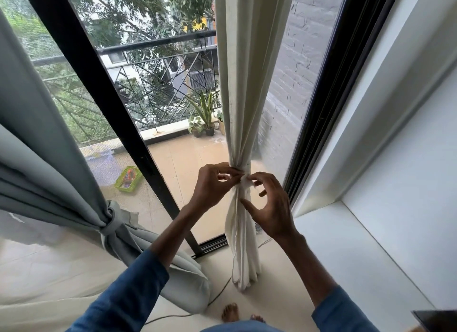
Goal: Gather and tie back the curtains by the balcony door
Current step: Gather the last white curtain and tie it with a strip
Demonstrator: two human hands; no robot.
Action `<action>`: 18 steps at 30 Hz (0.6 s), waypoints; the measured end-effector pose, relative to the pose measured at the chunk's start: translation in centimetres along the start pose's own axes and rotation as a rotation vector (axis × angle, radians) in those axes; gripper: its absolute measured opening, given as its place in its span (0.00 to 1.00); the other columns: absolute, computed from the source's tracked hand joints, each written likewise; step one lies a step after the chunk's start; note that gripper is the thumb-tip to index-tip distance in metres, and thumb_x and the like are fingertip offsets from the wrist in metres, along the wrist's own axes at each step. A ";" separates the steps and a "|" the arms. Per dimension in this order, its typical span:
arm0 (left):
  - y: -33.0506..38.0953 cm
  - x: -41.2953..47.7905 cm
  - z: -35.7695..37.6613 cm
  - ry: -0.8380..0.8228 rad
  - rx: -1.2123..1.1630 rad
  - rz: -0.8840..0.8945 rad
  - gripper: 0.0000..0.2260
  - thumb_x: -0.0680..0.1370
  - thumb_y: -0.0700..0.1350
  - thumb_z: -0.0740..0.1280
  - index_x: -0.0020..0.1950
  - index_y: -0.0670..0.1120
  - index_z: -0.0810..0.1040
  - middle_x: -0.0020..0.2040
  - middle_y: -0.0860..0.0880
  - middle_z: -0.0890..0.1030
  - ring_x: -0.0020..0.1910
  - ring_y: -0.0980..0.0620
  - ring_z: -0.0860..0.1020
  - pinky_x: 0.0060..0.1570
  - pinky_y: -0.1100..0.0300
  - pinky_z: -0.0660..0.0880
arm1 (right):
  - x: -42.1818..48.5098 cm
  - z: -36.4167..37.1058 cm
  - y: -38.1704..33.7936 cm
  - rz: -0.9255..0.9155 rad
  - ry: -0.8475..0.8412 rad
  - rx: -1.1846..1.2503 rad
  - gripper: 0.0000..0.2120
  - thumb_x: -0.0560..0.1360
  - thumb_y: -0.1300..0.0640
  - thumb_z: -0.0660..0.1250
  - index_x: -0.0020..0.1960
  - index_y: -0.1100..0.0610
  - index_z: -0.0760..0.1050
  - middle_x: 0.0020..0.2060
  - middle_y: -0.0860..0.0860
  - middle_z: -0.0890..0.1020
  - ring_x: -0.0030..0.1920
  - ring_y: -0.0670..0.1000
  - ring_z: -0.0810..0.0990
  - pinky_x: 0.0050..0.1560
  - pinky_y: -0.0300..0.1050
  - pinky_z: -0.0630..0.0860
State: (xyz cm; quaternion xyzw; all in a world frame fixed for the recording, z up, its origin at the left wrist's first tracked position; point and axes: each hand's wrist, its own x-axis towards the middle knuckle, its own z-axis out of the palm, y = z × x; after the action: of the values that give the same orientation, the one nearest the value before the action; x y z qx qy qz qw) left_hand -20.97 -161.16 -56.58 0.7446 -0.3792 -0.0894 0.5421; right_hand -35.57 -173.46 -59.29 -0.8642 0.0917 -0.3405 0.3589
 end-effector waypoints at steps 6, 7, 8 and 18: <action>1.0 -0.1 0.0 -0.090 0.009 0.038 0.06 0.78 0.44 0.73 0.51 0.43 0.87 0.48 0.52 0.87 0.48 0.54 0.85 0.49 0.56 0.82 | 1.0 0.8 -0.4 0.050 0.194 0.063 0.09 0.77 0.57 0.74 0.56 0.58 0.81 0.50 0.47 0.84 0.48 0.44 0.82 0.40 0.43 0.81; 1.1 0.0 0.0 -0.085 0.009 0.030 0.07 0.78 0.44 0.72 0.51 0.43 0.87 0.48 0.51 0.87 0.48 0.54 0.85 0.50 0.56 0.82 | 1.0 0.7 -0.3 0.060 0.210 0.073 0.07 0.77 0.60 0.74 0.54 0.58 0.82 0.49 0.47 0.85 0.48 0.44 0.83 0.40 0.43 0.81; 1.1 0.0 0.0 -0.069 0.004 0.015 0.07 0.78 0.43 0.71 0.51 0.43 0.87 0.48 0.51 0.87 0.48 0.54 0.85 0.50 0.55 0.83 | 1.0 0.6 -0.2 0.083 0.210 0.089 0.05 0.77 0.61 0.73 0.53 0.58 0.83 0.48 0.47 0.86 0.47 0.44 0.84 0.41 0.44 0.82; 1.0 1.1 -1.0 0.012 -0.118 -0.091 0.17 0.69 0.47 0.81 0.44 0.38 0.78 0.36 0.43 0.85 0.34 0.43 0.84 0.35 0.44 0.82 | 1.1 -0.9 1.0 0.245 0.031 0.362 0.06 0.78 0.60 0.73 0.55 0.56 0.84 0.50 0.46 0.87 0.52 0.48 0.86 0.53 0.53 0.83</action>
State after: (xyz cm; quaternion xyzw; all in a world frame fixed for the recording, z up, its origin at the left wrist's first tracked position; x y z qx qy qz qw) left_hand -20.09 -161.27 -54.95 0.7283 -0.3358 -0.1315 0.5828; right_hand -35.21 -175.14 -58.98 -0.7627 0.1389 -0.3185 0.5455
